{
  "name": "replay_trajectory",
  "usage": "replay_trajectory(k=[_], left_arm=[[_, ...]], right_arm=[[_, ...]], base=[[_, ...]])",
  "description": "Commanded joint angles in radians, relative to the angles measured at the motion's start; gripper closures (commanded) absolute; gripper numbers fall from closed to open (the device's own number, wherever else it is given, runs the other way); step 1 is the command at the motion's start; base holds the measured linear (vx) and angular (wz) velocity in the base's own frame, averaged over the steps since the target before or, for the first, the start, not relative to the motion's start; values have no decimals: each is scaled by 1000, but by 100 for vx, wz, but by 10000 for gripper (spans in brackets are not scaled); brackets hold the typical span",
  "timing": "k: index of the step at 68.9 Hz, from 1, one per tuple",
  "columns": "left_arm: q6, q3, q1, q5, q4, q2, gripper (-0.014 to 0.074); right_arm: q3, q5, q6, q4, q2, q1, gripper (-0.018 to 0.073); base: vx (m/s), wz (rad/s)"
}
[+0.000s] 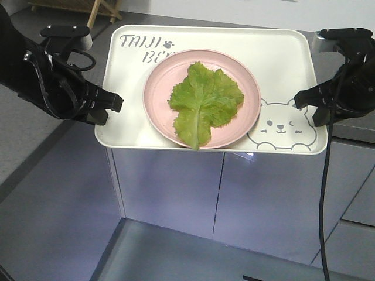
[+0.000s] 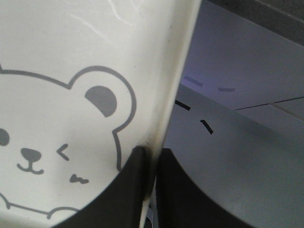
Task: Transfer vegetables to tray and serve
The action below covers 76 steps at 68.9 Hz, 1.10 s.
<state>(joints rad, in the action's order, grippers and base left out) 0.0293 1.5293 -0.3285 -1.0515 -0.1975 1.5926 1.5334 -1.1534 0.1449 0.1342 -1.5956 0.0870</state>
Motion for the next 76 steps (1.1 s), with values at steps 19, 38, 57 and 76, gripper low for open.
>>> replay_trajectory(k=[19,38,57,76], left_arm=[[30,33,-35,114,-192,-45,602],[30,33,-35,114,-192,-45,602],[30,33,-35,114,-192,-45,602],[30,33,-35,114,-192,-45,602]], right_arm=[[26,59,40,196,48,26,568],[26,59,40,196,48,26,568],[26,59,40,196,48,26,568],[26,59,40,196,48,26,568]], base=[[-3,-24],[-3,-20],[-3,-23],[-3,-24]])
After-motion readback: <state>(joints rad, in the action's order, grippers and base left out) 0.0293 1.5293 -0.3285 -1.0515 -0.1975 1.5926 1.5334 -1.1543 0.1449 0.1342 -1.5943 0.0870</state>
